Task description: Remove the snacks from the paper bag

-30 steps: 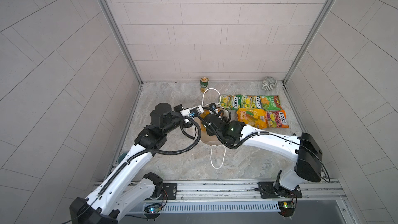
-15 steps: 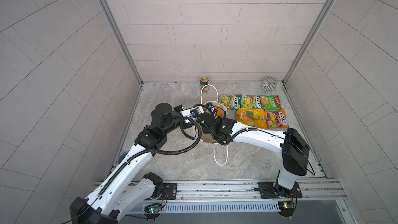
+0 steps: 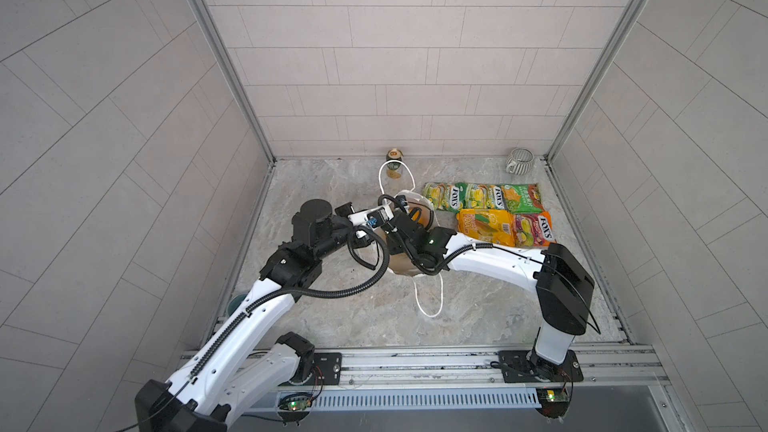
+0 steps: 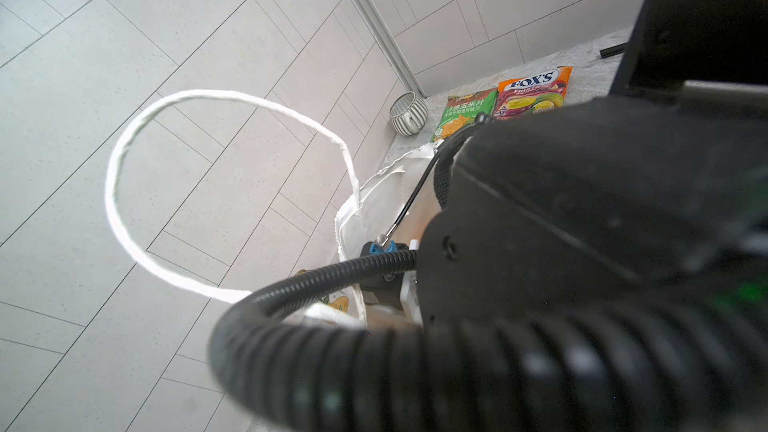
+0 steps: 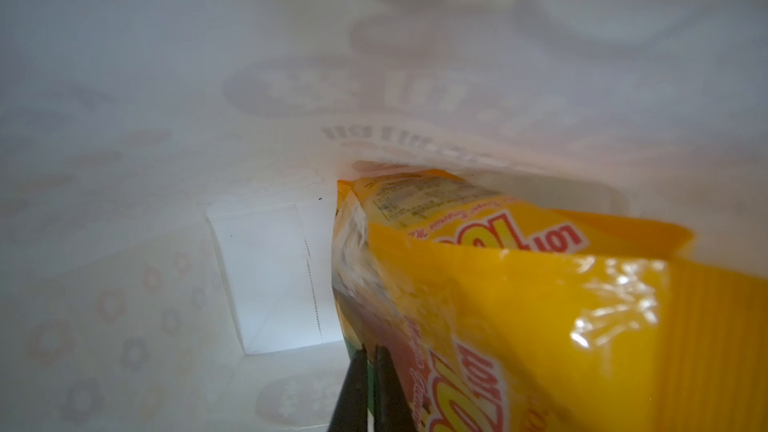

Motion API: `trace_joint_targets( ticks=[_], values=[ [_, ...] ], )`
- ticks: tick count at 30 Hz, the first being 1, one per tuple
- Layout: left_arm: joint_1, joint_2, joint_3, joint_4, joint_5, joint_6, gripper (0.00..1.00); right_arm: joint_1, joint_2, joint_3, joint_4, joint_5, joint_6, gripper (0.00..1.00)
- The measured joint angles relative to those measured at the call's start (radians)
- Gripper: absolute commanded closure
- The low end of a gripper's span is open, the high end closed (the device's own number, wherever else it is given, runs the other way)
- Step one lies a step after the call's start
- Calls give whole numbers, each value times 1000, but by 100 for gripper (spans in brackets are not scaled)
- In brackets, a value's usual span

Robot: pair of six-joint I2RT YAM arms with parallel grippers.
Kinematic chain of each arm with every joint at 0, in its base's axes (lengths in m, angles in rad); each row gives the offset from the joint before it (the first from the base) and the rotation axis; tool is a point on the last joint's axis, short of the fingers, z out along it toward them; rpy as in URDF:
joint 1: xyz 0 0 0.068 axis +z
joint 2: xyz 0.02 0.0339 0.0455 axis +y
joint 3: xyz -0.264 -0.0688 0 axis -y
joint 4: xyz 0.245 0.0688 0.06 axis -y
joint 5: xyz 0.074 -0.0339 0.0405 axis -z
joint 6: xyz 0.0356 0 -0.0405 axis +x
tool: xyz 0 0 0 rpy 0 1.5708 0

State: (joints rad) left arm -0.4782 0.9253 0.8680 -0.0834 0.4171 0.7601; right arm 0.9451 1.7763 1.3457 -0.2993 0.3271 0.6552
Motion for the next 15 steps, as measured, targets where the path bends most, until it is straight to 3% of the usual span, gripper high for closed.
trace_joint_targets(
  ticks=[15],
  values=[
    [0, -3, -1, 3, -6, 0, 100, 8, -219, -54, 36, -35, -140, 98]
  ],
)
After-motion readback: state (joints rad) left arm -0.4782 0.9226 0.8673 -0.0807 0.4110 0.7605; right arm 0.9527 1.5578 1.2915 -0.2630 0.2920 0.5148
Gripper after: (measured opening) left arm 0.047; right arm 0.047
